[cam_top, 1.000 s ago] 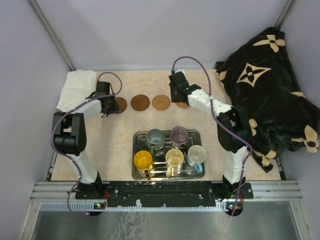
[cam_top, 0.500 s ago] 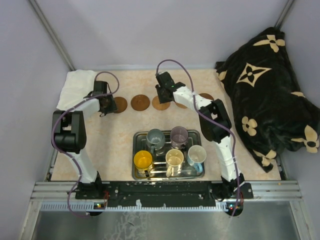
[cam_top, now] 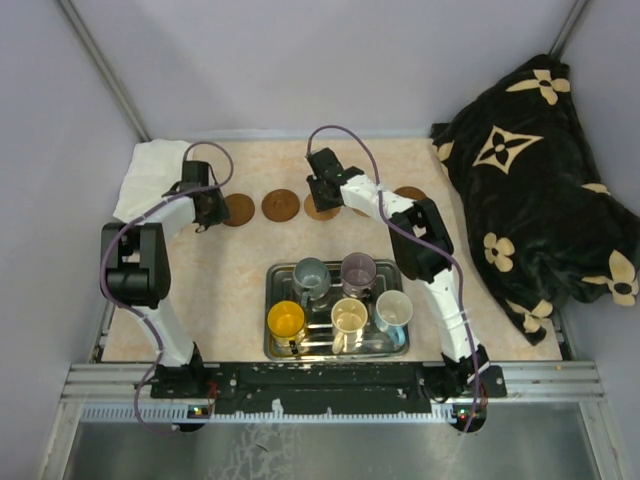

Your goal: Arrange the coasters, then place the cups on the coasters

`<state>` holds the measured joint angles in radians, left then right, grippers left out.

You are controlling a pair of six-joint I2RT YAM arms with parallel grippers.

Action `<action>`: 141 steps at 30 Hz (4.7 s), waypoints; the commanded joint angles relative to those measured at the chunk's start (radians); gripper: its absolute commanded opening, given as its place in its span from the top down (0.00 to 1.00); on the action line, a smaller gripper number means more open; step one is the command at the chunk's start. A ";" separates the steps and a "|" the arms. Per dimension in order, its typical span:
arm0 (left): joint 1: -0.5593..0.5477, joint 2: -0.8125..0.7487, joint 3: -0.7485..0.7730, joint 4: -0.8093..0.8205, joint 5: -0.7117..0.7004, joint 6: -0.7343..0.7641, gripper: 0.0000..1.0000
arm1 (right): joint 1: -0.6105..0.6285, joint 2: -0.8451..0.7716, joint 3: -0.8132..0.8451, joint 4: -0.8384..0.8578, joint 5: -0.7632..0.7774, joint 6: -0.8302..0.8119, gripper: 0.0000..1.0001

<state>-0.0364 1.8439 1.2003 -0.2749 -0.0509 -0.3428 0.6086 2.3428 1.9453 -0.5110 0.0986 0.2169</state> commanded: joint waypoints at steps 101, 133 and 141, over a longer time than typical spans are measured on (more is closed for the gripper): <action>-0.064 -0.508 -0.176 -0.038 0.088 0.038 0.44 | -0.038 -0.903 -0.707 0.032 0.392 0.084 0.18; -0.253 -1.130 -0.399 -0.386 -0.111 -0.092 0.00 | -0.141 -1.482 -1.015 -0.550 0.698 0.594 0.01; -0.253 -1.162 -0.399 -0.370 -0.022 -0.091 0.00 | -0.161 -1.425 -1.002 -0.552 0.596 0.561 0.01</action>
<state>-0.2909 0.6910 0.7753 -0.6422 -0.1410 -0.4274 0.4549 0.9077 0.9230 -1.0664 0.7414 0.7712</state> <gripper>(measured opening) 0.997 0.987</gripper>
